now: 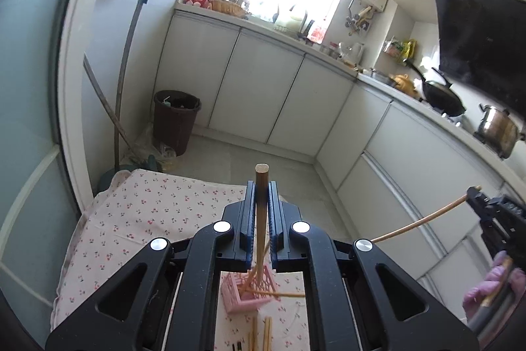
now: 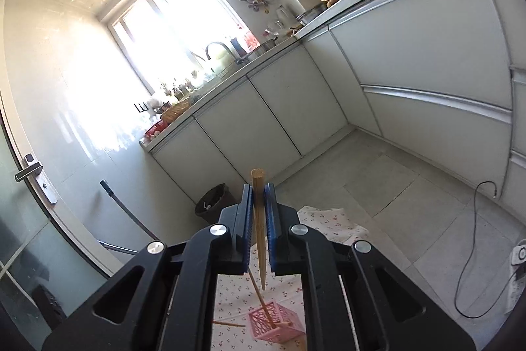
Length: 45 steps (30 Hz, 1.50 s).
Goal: Organize utensils
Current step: 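Lift the chopstick with the left gripper and carry it over the pink holder, then open the left gripper to drop the chopstick into the pink holder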
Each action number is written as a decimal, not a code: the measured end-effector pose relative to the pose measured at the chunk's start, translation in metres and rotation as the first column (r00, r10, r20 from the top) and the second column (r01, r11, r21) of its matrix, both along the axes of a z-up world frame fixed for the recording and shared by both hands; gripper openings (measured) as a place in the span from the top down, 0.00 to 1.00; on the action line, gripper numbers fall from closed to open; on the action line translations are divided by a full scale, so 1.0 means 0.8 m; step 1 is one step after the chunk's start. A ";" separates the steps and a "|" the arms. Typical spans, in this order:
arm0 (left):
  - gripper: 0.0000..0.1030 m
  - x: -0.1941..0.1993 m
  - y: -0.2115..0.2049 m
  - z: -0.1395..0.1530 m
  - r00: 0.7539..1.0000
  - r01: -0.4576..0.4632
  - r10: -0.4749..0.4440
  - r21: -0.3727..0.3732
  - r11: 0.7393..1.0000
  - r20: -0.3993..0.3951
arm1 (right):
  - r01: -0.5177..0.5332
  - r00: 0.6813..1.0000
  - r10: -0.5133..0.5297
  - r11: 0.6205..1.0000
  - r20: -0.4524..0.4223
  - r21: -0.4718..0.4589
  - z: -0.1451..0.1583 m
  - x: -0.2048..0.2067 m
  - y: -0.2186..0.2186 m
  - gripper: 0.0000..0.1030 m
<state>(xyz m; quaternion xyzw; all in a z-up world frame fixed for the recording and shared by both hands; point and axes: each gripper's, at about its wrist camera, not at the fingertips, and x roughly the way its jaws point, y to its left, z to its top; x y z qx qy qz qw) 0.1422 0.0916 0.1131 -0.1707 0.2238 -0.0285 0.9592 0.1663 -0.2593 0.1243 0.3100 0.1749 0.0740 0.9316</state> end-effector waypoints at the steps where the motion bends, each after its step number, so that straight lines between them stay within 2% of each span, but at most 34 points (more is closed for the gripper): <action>1: 0.94 0.010 -0.003 -0.008 1.000 -0.002 0.002 -0.002 1.000 -0.009 | -0.009 1.000 0.009 1.000 -0.005 0.007 -0.003 0.007 0.005 0.92; 7: 0.90 0.040 -0.011 -0.054 0.998 0.008 -0.008 -0.008 1.000 -0.059 | -0.046 0.998 0.045 0.999 -0.042 -0.016 -0.022 0.036 0.041 0.92; 12: 0.79 0.022 0.002 -0.042 1.000 -0.014 0.013 -0.028 1.000 -0.018 | -0.062 0.996 0.060 0.997 -0.062 -0.037 -0.034 0.042 0.063 0.92; 15: 0.71 0.012 0.016 -0.037 0.999 -0.040 0.038 -0.065 0.997 -0.025 | -0.070 0.996 0.066 0.996 -0.068 -0.061 -0.038 0.042 0.075 0.92; 23: 0.71 -0.003 0.043 -0.052 0.993 -0.086 0.074 -0.127 0.988 -0.091 | -0.078 0.994 0.067 0.988 -0.086 -0.130 -0.054 0.049 0.107 0.92; 30: 0.70 -0.002 0.046 -0.059 0.990 -0.087 0.073 -0.117 0.989 -0.117 | -0.086 0.989 0.067 0.986 -0.130 -0.145 -0.081 0.066 0.131 0.92; 33: 0.68 0.002 0.041 -0.065 0.989 -0.075 0.060 -0.108 0.991 -0.135 | -0.103 0.987 0.085 0.986 -0.135 -0.134 -0.094 0.072 0.142 0.88; 34: 0.67 0.003 0.039 -0.067 0.988 -0.071 0.056 -0.105 0.992 -0.141 | -0.112 0.986 0.094 0.985 -0.138 -0.129 -0.099 0.074 0.146 0.81; 35: 0.67 0.003 0.038 -0.069 0.988 -0.067 0.052 -0.101 0.993 -0.145 | -0.118 0.984 0.098 0.984 -0.146 -0.130 -0.102 0.074 0.149 0.68; 36: 0.67 0.003 0.037 -0.070 0.988 -0.063 0.048 -0.099 0.993 -0.147 | -0.125 0.983 0.104 0.983 -0.153 -0.135 -0.105 0.074 0.153 0.64; 45: 0.59 -0.001 0.020 -0.071 0.989 -0.034 0.024 -0.070 0.997 -0.144 | -0.118 0.984 0.084 0.969 -0.158 -0.219 -0.102 0.055 0.155 0.53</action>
